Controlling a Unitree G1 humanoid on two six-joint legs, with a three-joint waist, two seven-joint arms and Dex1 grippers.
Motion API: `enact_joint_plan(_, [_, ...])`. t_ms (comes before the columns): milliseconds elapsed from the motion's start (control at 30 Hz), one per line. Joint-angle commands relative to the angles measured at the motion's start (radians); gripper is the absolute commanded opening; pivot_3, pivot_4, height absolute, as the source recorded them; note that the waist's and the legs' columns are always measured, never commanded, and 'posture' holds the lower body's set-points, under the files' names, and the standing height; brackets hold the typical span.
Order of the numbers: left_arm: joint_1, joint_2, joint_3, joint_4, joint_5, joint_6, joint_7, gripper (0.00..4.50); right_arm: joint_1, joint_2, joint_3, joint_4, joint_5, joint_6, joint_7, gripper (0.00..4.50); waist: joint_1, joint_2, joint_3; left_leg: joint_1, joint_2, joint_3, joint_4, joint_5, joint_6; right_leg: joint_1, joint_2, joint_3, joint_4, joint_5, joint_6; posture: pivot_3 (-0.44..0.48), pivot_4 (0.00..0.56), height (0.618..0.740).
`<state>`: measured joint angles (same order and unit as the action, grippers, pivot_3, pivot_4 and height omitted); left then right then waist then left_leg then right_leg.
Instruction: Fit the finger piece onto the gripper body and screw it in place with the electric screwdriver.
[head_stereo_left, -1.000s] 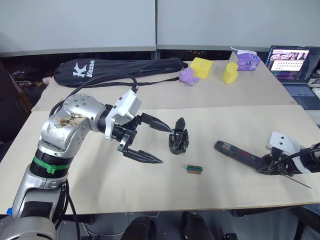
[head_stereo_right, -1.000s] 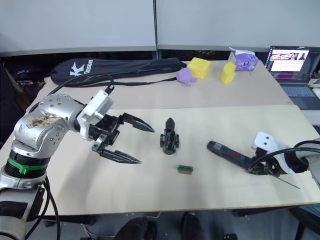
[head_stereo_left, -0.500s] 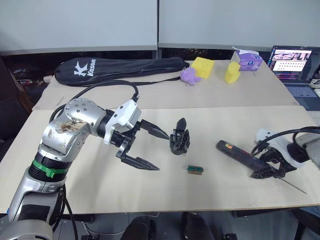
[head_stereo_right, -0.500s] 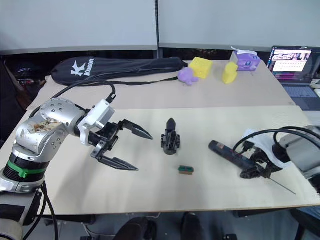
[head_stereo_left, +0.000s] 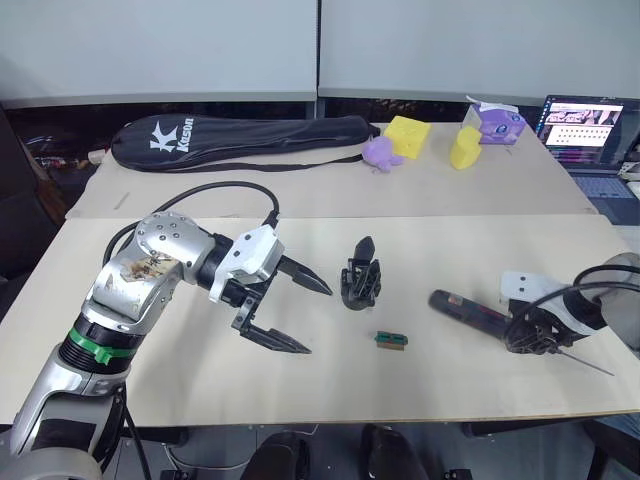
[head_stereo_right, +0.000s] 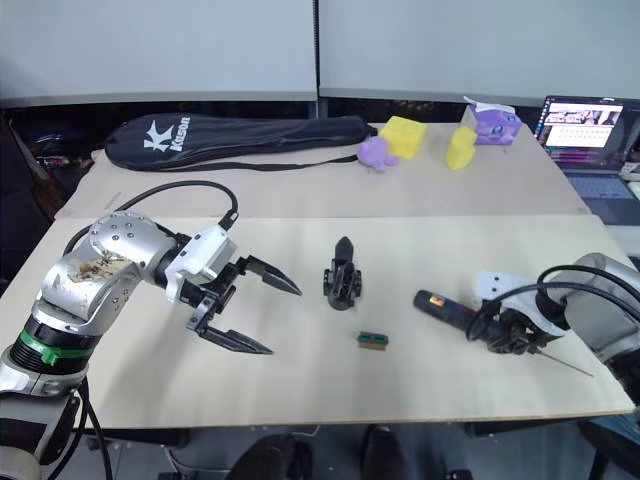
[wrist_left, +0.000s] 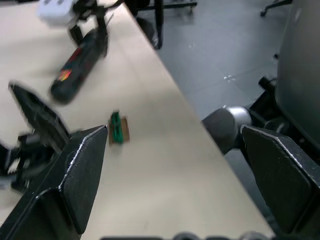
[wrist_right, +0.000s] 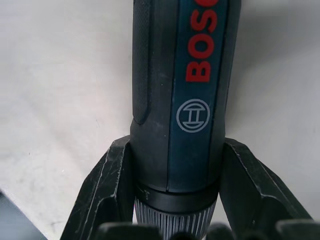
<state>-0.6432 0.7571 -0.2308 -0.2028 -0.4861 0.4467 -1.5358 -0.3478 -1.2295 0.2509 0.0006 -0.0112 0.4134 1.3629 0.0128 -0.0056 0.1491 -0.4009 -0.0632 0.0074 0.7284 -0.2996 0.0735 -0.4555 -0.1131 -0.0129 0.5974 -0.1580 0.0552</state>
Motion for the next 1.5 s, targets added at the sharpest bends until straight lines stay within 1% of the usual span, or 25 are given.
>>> enact_joint_plan(33, [0.061,-0.007,-0.006,-0.024,-0.020,0.022,0.014,4.50,0.126,0.017,-0.283,-0.223,0.155,-0.045,-0.045,1.93,0.000,0.002,0.001,0.000,0.000,0.000,0.000,0.000,0.000,-0.001,0.000,0.001,0.000,0.000,0.000,0.000,0.150,0.723])
enact_joint_plan(100, [0.108,-0.006,-0.023,-0.017,0.017,-0.033,0.013,4.50,0.245,0.085,-0.462,-0.367,0.265,0.026,-0.064,1.93,-0.001,0.003,0.001,-0.001,0.001,0.000,0.000,0.000,0.000,-0.001,0.000,0.001,0.001,0.000,0.000,0.000,0.150,0.723])
enact_joint_plan(133, [0.130,-0.027,-0.018,0.006,0.023,-0.043,0.040,4.50,0.315,0.179,-0.593,-0.472,0.350,0.075,-0.115,1.93,0.000,0.003,0.001,-0.001,0.001,0.000,0.000,0.000,0.000,-0.001,0.000,0.001,0.001,0.000,0.000,0.000,0.150,0.723])
enact_joint_plan(167, [0.143,-0.048,-0.012,0.029,0.028,-0.047,0.070,4.50,0.371,0.255,-0.693,-0.553,0.408,0.120,-0.165,1.93,0.005,0.002,0.001,-0.001,0.002,0.000,0.000,0.000,0.000,-0.001,0.000,0.001,0.001,0.000,0.000,0.000,0.150,0.723])
enact_joint_plan(200, [0.151,-0.063,-0.006,0.044,0.030,-0.048,0.092,4.50,0.408,0.305,-0.758,-0.609,0.444,0.157,-0.204,1.93,0.008,0.002,0.001,0.000,0.003,-0.002,0.000,0.000,0.000,0.000,0.001,0.001,0.001,0.000,0.000,0.000,0.150,0.723])
enact_joint_plan(267, [0.169,-0.073,0.002,0.060,0.035,-0.076,0.096,4.50,0.461,0.391,-0.825,-0.686,0.493,0.144,-0.253,1.93,0.021,0.002,0.001,0.000,0.002,-0.003,0.000,-0.001,0.000,0.000,-0.001,0.001,0.003,0.000,0.000,0.000,0.150,0.723])
enact_joint_plan(333, [0.179,-0.075,0.007,0.067,0.037,-0.096,0.092,4.50,0.489,0.436,-0.851,-0.733,0.533,0.140,-0.292,1.93,0.024,0.002,0.002,0.001,0.001,-0.003,0.000,-0.002,0.002,0.002,-0.001,0.001,0.003,0.001,-0.001,0.000,0.150,0.723])
enact_joint_plan(367, [0.188,-0.083,0.006,0.073,0.040,-0.111,0.096,4.50,0.499,0.493,-0.858,-0.769,0.575,0.149,-0.351,1.93,0.024,0.002,0.002,0.002,0.001,-0.002,0.000,-0.002,0.002,0.003,-0.001,0.001,0.003,0.001,-0.001,0.000,0.150,0.723])
enact_joint_plan(467, [0.208,-0.111,0.001,0.099,0.047,-0.141,0.119,4.50,0.507,0.614,-0.826,-0.853,0.637,0.153,-0.494,1.93,0.024,0.002,0.002,0.003,0.002,-0.003,0.000,-0.001,0.002,0.002,0.000,0.001,0.003,0.001,-0.001,0.000,0.150,0.723])
enact_joint_plan(533, [0.216,-0.169,0.006,0.139,0.049,-0.118,0.189,4.50,0.485,0.683,-0.798,-0.886,0.683,0.164,-0.599,1.93,0.023,0.002,0.001,0.003,0.001,-0.002,-0.001,0.000,-0.001,0.000,0.000,0.002,0.006,0.001,-0.002,0.000,0.150,0.723])
enact_joint_plan(567, [0.221,-0.185,0.001,0.155,0.060,-0.129,0.200,4.50,0.469,0.714,-0.790,-0.894,0.709,0.173,-0.655,1.93,0.023,0.002,0.002,0.003,0.001,-0.002,-0.001,0.001,-0.002,0.000,0.000,0.002,0.007,0.001,-0.002,0.000,0.150,0.723])
enact_joint_plan(600, [0.225,-0.195,-0.003,0.164,0.069,-0.140,0.204,4.50,0.460,0.732,-0.784,-0.899,0.728,0.179,-0.696,1.93,0.021,0.002,0.002,0.003,0.001,-0.002,0.000,0.001,-0.002,0.000,0.000,0.002,0.008,0.001,-0.002,0.000,0.150,0.723])
enact_joint_plan(667, [0.235,-0.207,-0.024,0.176,0.114,-0.224,0.194,4.50,0.463,0.754,-0.748,-0.915,0.710,0.163,-0.739,1.93,0.021,0.002,0.002,0.003,0.000,-0.002,0.000,0.001,-0.002,0.000,0.000,0.002,0.009,0.000,-0.003,0.000,0.150,0.723])
enact_joint_plan(767, [0.218,-0.231,-0.049,0.220,0.171,-0.326,0.189,4.50,0.491,0.773,-0.683,-0.932,0.681,0.126,-0.767,1.93,0.021,0.002,0.002,0.004,0.000,-0.002,-0.001,0.001,-0.002,0.000,0.000,0.001,0.010,-0.001,-0.004,0.000,0.150,0.723])
enact_joint_plan(833, [0.200,-0.245,-0.056,0.245,0.191,-0.364,0.188,4.50,0.502,0.782,-0.653,-0.927,0.670,0.109,-0.785,1.93,0.022,0.002,0.002,0.003,0.000,-0.001,0.000,0.001,-0.002,0.000,0.000,0.001,0.010,-0.001,-0.004,0.000,0.150,0.723])
enact_joint_plan(967, [0.156,-0.275,-0.058,0.256,0.192,-0.334,0.204,4.50,0.500,0.814,-0.583,-0.901,0.632,0.072,-0.825,1.93,0.022,0.002,0.002,0.003,-0.001,-0.001,0.000,0.000,0.000,0.000,0.000,0.001,0.010,-0.001,-0.004,0.000,0.150,0.723])
enact_joint_plan(1133, [0.141,-0.276,-0.051,0.227,0.171,-0.281,0.205,4.50,0.490,0.810,-0.556,-0.893,0.636,0.044,-0.830,1.93,0.006,0.002,0.002,0.004,-0.001,-0.001,0.000,0.000,0.000,0.000,0.001,0.001,0.011,-0.002,-0.003,0.000,0.150,0.723])
enact_joint_plan(1300, [0.139,-0.276,-0.053,0.206,0.156,-0.224,0.207,4.50,0.509,0.820,-0.511,-0.881,0.613,0.004,-0.825,1.93,-0.001,0.002,0.002,0.005,-0.001,-0.001,0.000,-0.001,0.001,0.000,0.001,0.001,0.012,-0.002,-0.003,0.000,0.150,0.723])
enact_joint_plan(1500, [0.163,-0.276,-0.062,0.220,0.175,-0.236,0.215,4.50,0.523,0.814,-0.467,-0.857,0.581,-0.050,-0.808,1.93,-0.001,0.002,0.002,0.005,-0.001,-0.001,0.000,-0.001,0.001,0.001,0.002,0.001,0.012,-0.002,-0.003,0.000,0.150,0.723])
